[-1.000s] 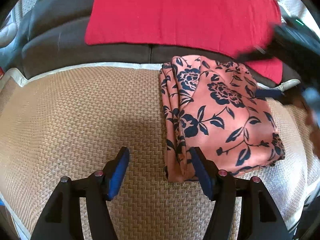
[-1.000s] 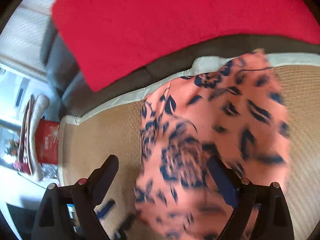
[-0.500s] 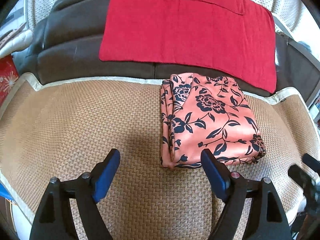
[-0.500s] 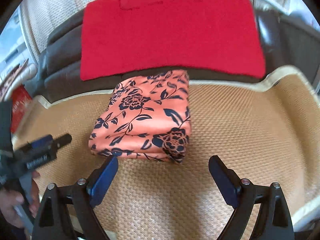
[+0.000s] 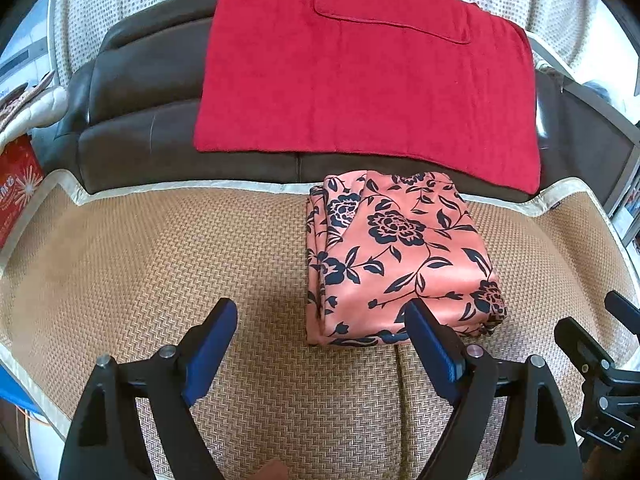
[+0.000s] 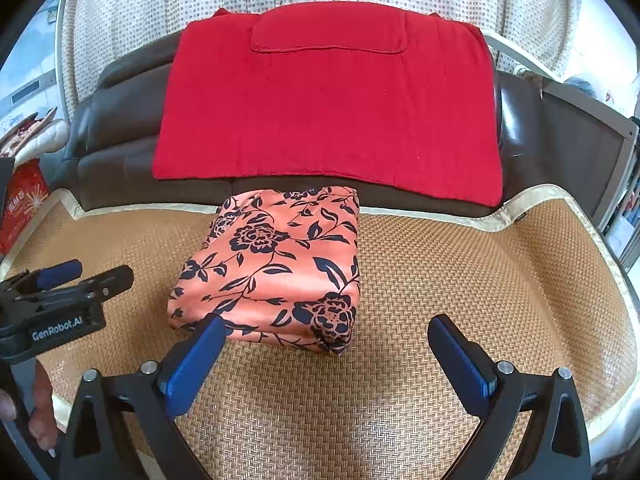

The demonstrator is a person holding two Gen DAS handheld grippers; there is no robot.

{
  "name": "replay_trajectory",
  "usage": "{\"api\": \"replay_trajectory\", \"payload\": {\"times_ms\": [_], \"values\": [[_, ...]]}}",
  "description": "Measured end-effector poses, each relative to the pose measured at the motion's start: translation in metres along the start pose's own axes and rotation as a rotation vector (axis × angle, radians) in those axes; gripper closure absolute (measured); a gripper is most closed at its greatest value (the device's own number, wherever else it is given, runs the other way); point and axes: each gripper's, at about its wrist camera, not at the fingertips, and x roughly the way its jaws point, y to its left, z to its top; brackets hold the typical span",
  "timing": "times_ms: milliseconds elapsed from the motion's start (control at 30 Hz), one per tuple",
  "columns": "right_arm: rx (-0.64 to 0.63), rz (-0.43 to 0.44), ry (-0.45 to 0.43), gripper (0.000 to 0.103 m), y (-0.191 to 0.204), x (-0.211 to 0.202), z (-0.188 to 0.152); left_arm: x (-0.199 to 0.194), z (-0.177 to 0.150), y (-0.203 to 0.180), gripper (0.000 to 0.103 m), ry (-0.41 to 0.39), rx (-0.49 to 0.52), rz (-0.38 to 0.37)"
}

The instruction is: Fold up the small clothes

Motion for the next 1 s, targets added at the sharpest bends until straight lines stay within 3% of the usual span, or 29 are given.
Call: {"api": "replay_trajectory", "payload": {"times_ms": [1000], "values": [[0.059, -0.032, 0.055, 0.0, 0.0, 0.02, 0.0, -0.008, 0.002, -0.011, 0.017, -0.041, 0.019, -0.001]]}}
